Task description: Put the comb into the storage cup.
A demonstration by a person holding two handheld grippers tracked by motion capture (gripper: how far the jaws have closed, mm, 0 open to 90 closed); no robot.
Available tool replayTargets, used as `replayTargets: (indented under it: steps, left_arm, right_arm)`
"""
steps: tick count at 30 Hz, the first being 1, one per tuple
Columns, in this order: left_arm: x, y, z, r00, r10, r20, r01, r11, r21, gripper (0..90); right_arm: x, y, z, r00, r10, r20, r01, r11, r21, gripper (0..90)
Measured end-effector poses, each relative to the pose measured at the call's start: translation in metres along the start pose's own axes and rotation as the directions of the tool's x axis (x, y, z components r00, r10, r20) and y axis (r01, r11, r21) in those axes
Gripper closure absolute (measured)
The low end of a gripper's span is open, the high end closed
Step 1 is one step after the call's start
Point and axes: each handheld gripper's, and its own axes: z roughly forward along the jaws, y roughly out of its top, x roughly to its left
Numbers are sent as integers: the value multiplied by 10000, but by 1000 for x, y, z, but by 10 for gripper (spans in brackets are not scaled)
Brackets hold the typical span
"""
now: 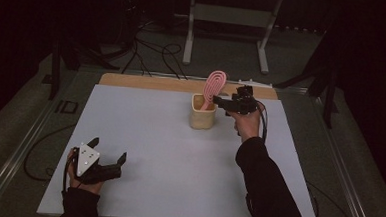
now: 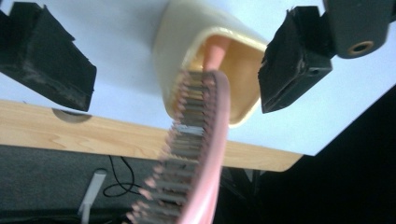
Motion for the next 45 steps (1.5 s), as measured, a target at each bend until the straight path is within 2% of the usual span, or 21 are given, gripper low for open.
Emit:
replayTargets:
  steps: [6,13,17,19,25,29,31,35,38,40,45]
  left_arm:
    - [1,0,1,9999,-24,105,23,9999,127,2]
    - [1,0,4,9996,-128,271,116,9989,450,0]
    - [2,2,4,9994,-191,288,179,9989,431,0]
    - [3,3,4,9993,-213,316,199,9988,443,0]
    - [5,7,4,9986,-300,442,282,9987,414,0]
    - [6,10,6,9974,-336,637,309,9986,425,0]
    - [6,12,6,9971,-276,712,249,9989,394,0]
    - [5,14,6,9963,-269,817,242,9992,330,0]
    - [6,16,6,9964,-233,811,213,9995,254,0]
    - [7,17,6,9963,-304,803,293,9995,151,0]
    - [9,18,6,9964,-351,773,344,9994,104,0]
  right_arm:
    - [-3,-12,-11,10000,47,80,-47,10000,10,95]
    - [0,-30,-26,9992,-297,275,298,9996,-35,95]
    - [2,-43,-39,9972,-583,469,587,9982,-75,96]
    - [3,-56,-50,9954,-771,563,781,9968,-155,96]
    - [2,-73,-65,9954,-730,620,751,9966,-330,95]
    - [7,-81,-75,9900,-1163,801,1197,9920,-390,95]
    - [14,-89,-82,9814,-1666,956,1712,9843,-422,95]
    - [16,-99,-89,9789,-1766,1030,1820,9822,-455,96]
    - [16,-111,-97,9769,-1822,1116,1910,9788,-738,95]
    - [16,-118,-99,9714,-1976,1315,2072,9762,-641,95]
    - [15,-135,-105,9731,-2024,1096,2132,9722,-972,95]
